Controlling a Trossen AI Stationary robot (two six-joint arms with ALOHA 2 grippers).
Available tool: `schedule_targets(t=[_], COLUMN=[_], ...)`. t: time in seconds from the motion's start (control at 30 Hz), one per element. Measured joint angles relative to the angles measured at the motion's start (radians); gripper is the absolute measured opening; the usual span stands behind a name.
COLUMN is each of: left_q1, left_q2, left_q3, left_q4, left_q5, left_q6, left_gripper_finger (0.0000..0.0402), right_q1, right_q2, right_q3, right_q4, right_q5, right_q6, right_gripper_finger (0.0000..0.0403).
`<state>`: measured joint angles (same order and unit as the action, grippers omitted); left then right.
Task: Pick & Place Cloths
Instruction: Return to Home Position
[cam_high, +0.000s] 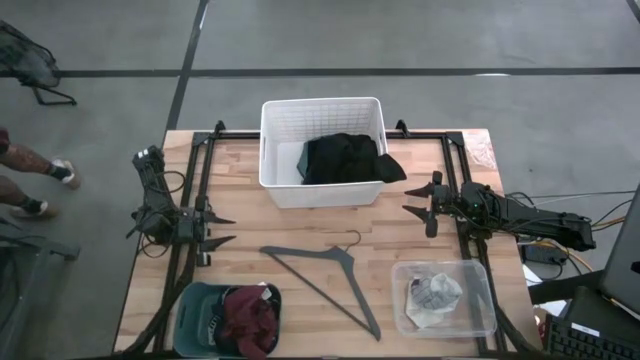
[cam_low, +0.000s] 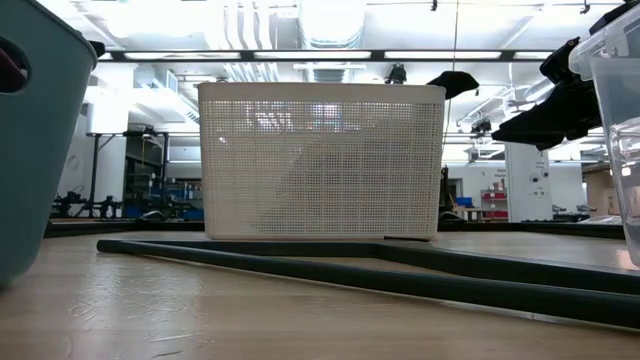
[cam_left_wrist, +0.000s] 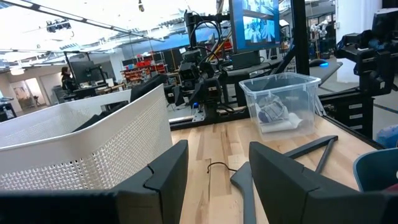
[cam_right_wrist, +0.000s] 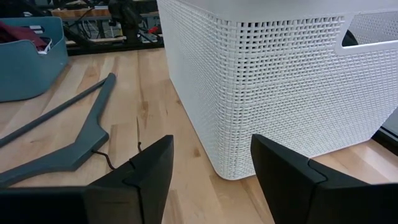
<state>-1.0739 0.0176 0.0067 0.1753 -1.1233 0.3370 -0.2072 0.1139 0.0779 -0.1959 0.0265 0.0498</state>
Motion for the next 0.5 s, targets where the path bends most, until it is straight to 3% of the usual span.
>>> schedule_targets(t=[0.5], left_q1=[0.000], left_q2=[0.000], left_q3=[0.000], left_q4=[0.000], left_q5=[0.000], left_q6=[0.000], left_gripper_finger=[0.0177], right_q1=[0.000], right_q2=[0.000], right_q3=[0.000], right_q4=[0.000], right_q5=[0.000], right_q6=[0.001], right_gripper_finger=[0.0178])
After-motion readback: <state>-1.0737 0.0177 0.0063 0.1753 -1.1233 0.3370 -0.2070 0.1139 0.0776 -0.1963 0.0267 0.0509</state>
